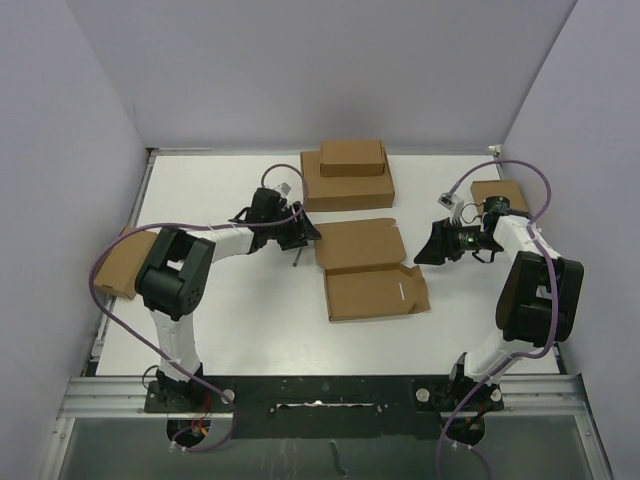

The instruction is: Fold the paper box

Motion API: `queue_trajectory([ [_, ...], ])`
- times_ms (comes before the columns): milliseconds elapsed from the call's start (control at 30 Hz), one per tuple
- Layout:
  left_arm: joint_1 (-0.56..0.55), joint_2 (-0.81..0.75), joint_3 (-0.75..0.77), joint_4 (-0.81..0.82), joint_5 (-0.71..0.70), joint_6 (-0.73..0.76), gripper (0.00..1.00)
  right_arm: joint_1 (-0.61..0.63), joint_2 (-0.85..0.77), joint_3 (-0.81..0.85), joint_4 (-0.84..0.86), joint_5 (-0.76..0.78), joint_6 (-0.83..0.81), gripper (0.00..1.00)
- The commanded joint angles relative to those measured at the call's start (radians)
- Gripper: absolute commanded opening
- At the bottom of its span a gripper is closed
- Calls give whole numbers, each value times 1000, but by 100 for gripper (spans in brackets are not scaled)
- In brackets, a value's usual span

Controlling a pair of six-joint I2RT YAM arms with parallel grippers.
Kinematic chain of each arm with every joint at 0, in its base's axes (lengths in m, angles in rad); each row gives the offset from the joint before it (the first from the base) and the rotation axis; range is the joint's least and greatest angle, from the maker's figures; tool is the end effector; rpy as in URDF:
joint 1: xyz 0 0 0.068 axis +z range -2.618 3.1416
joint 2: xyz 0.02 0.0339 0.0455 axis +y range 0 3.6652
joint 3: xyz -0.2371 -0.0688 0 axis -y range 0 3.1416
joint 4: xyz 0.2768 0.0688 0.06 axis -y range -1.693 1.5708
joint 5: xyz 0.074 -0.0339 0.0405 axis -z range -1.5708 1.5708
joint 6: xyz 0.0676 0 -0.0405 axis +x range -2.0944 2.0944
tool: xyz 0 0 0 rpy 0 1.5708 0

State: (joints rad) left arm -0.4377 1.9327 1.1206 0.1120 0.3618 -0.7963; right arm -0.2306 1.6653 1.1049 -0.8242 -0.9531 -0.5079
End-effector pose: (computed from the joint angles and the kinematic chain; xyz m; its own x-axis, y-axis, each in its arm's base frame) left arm 0.3910 -0.2094 0.0872 -0.8667 -0.3325 -0.3718 0.0316 0.7074 -0.7061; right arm 0.3335 -0.0217 0.1420 -0.8289 -0.0947 -0.5514 -0.4780 0.6320 0.6100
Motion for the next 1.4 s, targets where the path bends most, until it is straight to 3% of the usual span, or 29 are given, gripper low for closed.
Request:
queue_trajectory([
  [0, -18, 45, 76, -17, -31, 17, 52, -8, -41, 34, 4, -45, 10, 63],
  [400, -38, 94, 64, 101, -28, -25, 40, -8, -40, 35, 4, -53, 13, 63],
  [767, -36, 85, -25, 301, 23, -17, 1, -10, -37, 36, 2, -70, 14, 63],
  [1033, -38, 2, -150, 505, 31, 47, 0, -47, -61, 29, 17, -142, 30, 63],
  [1367, -67, -182, -402, 833, -35, 112, 0, -96, -85, -35, 169, -278, 162, 66],
])
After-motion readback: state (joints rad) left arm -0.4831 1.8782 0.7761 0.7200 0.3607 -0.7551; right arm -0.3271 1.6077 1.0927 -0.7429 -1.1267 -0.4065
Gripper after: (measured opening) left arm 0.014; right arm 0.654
